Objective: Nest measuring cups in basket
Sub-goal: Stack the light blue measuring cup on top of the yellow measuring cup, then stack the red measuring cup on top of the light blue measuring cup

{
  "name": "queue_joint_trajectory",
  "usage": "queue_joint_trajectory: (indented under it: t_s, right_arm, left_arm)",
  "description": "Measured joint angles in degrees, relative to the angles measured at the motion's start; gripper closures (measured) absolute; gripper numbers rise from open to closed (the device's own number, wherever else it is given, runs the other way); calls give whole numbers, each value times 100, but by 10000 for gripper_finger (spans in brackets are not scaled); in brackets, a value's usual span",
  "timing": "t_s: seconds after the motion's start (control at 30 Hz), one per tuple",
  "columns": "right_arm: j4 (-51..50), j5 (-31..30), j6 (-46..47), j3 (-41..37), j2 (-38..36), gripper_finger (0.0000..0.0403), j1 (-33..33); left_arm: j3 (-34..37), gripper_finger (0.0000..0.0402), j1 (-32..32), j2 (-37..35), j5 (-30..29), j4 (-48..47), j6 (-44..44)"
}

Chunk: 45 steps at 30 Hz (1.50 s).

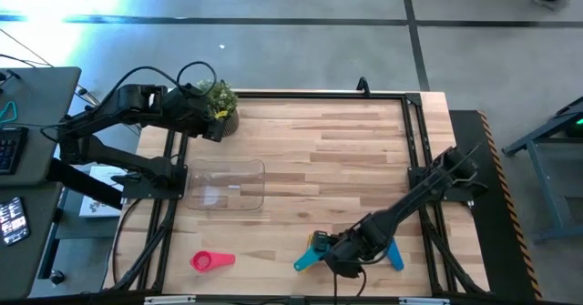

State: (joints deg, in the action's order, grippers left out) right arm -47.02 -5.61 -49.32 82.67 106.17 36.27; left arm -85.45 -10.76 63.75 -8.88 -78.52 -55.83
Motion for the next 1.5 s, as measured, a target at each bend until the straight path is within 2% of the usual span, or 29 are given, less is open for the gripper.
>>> queue_joint_trajectory:
  t_s: [0.4,0.53,0.9,1.1,1.3,1.5]
  right_arm:
    - [100,-221,-133,-205,2,402,-73]
    - [98,5,-30,-205,2,401,-91]
    - [102,47,-55,-205,2,348,-90]
    - [85,-378,44,-186,2,335,-87]
    - [-168,-535,661,247,2,340,-119]
    - [-436,-578,1915,752,2,341,-365]
  left_arm:
    - [2,326,-2,-1,-15,-7,0]
    - [2,326,-2,-1,-17,-8,-2]
    - [2,326,-2,-1,-20,-9,-7]
    - [2,326,-2,-1,-22,-7,-68]
    - [1,326,-2,-1,-22,-9,-5]
    - [2,326,111,-1,-27,-9,435]
